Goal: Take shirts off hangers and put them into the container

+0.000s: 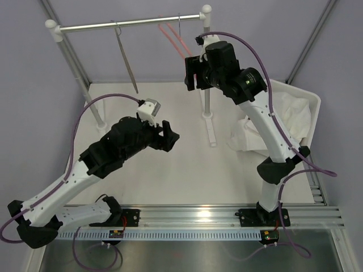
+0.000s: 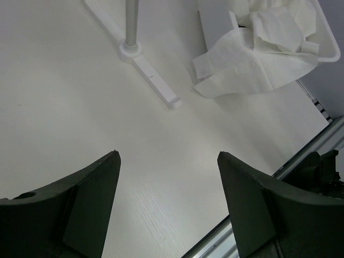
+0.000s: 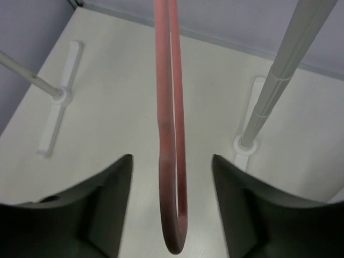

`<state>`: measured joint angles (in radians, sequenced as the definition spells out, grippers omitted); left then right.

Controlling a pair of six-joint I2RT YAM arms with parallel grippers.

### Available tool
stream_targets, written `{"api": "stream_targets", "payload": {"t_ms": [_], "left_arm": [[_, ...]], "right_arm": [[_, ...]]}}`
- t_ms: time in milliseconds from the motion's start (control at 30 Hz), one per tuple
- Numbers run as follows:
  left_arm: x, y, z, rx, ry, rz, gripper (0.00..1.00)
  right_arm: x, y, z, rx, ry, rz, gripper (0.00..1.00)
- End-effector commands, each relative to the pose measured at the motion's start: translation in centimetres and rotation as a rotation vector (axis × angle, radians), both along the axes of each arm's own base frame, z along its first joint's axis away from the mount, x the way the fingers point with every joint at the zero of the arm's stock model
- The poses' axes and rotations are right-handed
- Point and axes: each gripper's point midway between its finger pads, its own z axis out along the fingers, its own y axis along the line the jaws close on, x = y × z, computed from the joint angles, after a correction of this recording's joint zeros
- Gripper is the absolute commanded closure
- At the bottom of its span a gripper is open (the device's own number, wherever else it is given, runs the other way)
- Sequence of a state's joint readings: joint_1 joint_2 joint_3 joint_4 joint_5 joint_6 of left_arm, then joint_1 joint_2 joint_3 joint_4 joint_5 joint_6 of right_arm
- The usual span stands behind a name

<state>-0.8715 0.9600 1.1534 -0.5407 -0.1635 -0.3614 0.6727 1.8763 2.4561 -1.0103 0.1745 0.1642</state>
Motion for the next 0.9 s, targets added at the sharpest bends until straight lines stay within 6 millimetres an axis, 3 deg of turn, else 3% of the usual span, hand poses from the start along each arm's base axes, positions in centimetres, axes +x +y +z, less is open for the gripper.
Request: {"api": "stream_targets", "payload": {"t_ms": [0,33,67,100,133,167,200,233,267,333,367,400,433,500,533,600,633,667,700,800,833,867], "left_arm": [[0.5,-4.4,-0.1,-0.060,-0.045,-0.154,0.21],[1.2,-5.8,-1.6,-0.046,-0.020,-0.170,0.21],[0.8,-7.2,-2.1,-0.063,0.002,-0.233,0.21],[1.3,-8.8,-1.5,-0.109,-0.027,-0.261,0.21],[1.5,-10.5,-3.6,-0.108,0.007,-0.303,0.21],[1.7,-11.7,-4.1,-0.127,-0.002,-0.335,0.21],[2.2,-13.3,-3.1,-0.182,-0.061,-0.368,0.21],[2.3,-14.5,-3.9,-0.179,-0.081,-0.399,0.20],[1.9,-16.6,-6.2,-0.159,-0.066,-0.459,0.20],[1.4,-19.5,-6.9,-0.155,-0.152,-0.513,0.20],[1.8,-20.5,-7.6,-0.141,-0.171,-0.496,0.21],[2.2,-21.7,-10.1,-0.098,-0.163,-0.481,0.23],[2.4,-22.5,-10.3,-0.075,-0.211,-0.465,0.23],[2.8,-23.6,-11.9,0.002,-0.263,-0.343,0.25],[2.0,-24.5,-12.3,0.022,-0.282,-0.336,0.25],[2.8,-25.3,-12.0,0.060,-0.320,-0.254,0.24],[2.2,-26.3,-13.6,0.114,-0.338,-0.262,0.23],[2.5,-26.4,-13.8,0.139,-0.346,-0.233,0.23],[2.5,-27.2,-13.2,0.126,-0.359,-0.228,0.21],[2.6,-28.7,-14.3,0.130,-0.348,-0.244,0.19],[2.7,-29.5,-13.3,0.109,-0.355,-0.244,0.18],[3.1,-29.9,-14.0,0.126,-0.353,-0.242,0.18]], "right_arm": [[-2.3,-2.8,3.3,0.045,-0.066,-0.042,0.09],[-4.1,-4.5,5.5,0.087,-0.102,-0.062,0.04],[-4.8,-5.3,4.7,0.076,-0.083,-0.082,0.01],[-5.7,-6.5,5.2,0.082,-0.098,-0.104,0.01],[-7.6,-8.3,5.9,0.098,-0.118,-0.120,0.01],[-8.4,-9.3,6.2,0.101,-0.129,-0.138,0.00],[-9.3,-10.7,6.5,0.102,-0.145,-0.165,0.01],[-11.3,-12.5,7.8,0.140,-0.176,-0.179,0.01],[-12.0,-13.2,7.0,0.128,-0.160,-0.188,0.00],[-14.7,-15.2,7.6,0.180,-0.178,-0.200,0.00],[-15.5,-15.7,7.6,0.201,-0.181,-0.196,0.01],[-16.5,-15.8,7.7,0.226,-0.185,-0.174,0.01],[-18.1,-16.8,8.3,0.267,-0.206,-0.164,0.01],[-19.0,-17.3,7.1,0.261,-0.190,-0.154,0.01],[-19.8,-17.9,6.6,0.259,-0.191,-0.155,0.01],[-20.3,-18.6,5.5,0.235,-0.172,-0.169,0.01],[-20.9,-19.0,4.8,0.237,-0.161,-0.170,0.01],[-21.2,-19.2,4.4,0.235,-0.152,-0.171,0.01],[-21.9,-19.4,4.5,0.250,-0.157,-0.155,0.00],[-22.8,-19.8,4.0,0.265,-0.155,-0.149,0.00],[-23.0,-19.9,3.9,0.274,-0.155,-0.147,0.01],[-23.2,-19.9,3.7,0.273,-0.152,-0.142,0.00]]}}
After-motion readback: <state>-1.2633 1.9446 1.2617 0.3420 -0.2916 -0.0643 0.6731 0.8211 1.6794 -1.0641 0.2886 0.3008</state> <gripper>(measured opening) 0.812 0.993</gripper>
